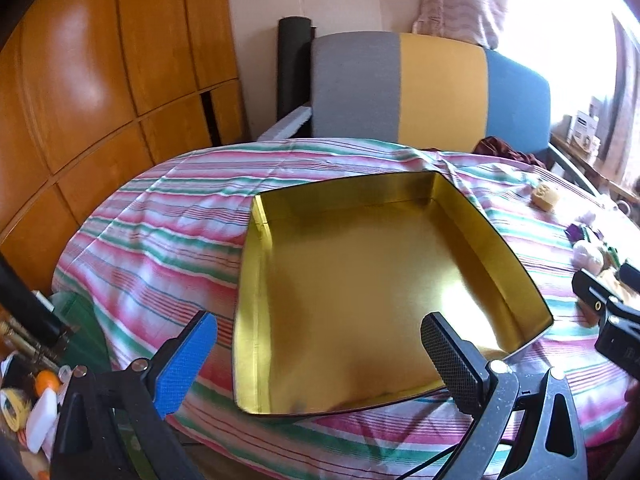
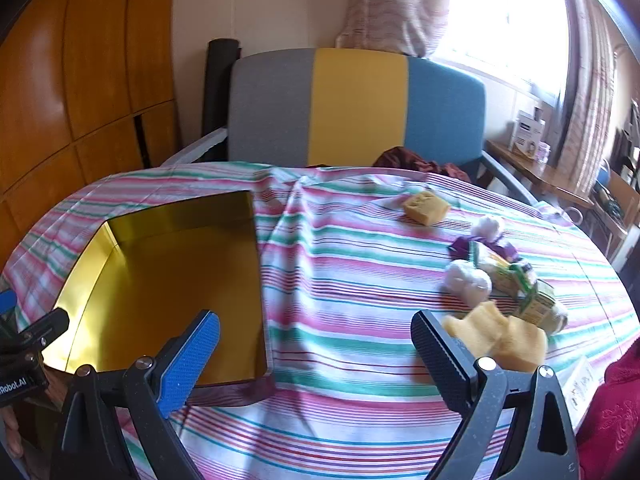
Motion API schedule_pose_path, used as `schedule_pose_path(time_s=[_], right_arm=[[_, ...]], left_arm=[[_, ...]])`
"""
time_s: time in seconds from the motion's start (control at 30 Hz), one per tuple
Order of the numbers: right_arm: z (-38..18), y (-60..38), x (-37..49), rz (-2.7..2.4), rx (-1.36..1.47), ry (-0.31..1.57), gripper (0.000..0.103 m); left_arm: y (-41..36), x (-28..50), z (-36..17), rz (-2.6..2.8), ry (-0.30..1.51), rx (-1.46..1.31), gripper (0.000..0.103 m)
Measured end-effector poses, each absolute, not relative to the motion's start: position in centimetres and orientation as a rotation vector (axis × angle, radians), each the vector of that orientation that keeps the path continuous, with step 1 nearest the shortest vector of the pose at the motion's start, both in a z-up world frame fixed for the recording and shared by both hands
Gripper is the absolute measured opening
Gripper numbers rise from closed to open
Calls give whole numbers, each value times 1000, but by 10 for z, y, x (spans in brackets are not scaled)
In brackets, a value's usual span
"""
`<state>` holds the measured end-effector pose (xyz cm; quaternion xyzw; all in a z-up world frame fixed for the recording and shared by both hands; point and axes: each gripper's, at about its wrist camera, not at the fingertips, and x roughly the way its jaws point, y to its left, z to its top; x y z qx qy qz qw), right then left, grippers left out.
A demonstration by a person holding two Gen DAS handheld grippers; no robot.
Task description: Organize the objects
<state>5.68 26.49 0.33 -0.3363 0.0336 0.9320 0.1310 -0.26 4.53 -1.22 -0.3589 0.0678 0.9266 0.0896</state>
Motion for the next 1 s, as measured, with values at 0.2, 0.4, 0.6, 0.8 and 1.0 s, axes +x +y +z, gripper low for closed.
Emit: schedule_pose_path(time_s=[0.2, 0.4, 0.6, 0.8, 1.0], right_arm=[[8, 291, 64, 2672, -969, 147, 98], [13, 341, 82, 2617, -993, 253, 98], [19, 423, 119, 2465, -1029, 361, 98], [20, 486, 160, 2316, -1058, 441, 98], [17, 509, 186, 2272, -1075, 468, 98]], left_arm=[[69, -2, -12, 2677, 249, -1042, 103], [98, -2, -10, 2546, 291, -1007, 103], [133, 3, -1, 2436, 326, -928, 103], [181, 8, 3, 2302, 383, -890, 102], [251, 20, -3, 2136, 490, -823, 101]])
